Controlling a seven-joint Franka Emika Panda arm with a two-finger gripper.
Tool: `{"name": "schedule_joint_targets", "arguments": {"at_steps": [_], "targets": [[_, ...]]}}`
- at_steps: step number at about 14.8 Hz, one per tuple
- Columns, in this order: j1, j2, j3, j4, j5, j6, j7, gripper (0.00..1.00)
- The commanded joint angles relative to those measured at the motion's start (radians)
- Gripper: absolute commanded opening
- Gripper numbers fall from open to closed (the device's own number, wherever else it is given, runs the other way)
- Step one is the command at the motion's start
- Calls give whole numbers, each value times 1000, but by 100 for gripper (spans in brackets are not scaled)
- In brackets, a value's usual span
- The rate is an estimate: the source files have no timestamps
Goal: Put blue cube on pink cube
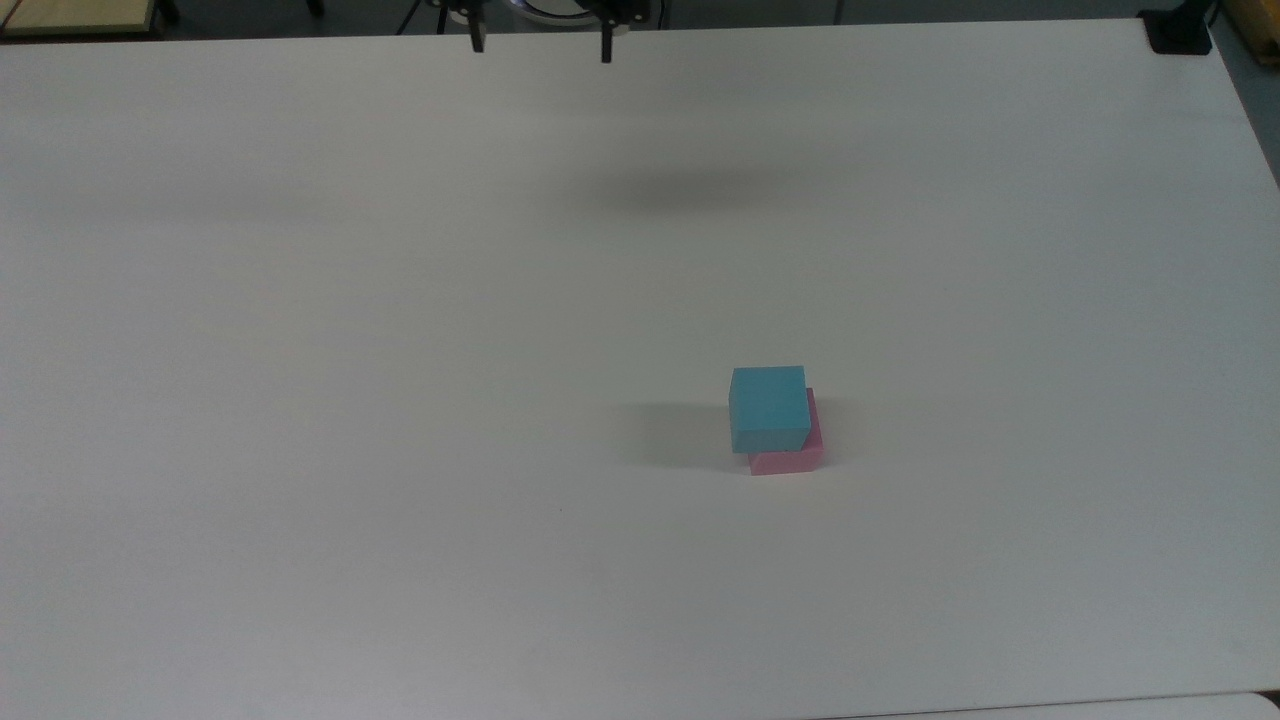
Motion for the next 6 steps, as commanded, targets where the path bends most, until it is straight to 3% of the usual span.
{"name": "schedule_joint_targets", "arguments": {"at_steps": [1, 6], "targets": [[-39, -45, 22, -71, -18, 24, -15, 100], [-41, -40, 20, -80, -20, 19, -13, 100]]}}
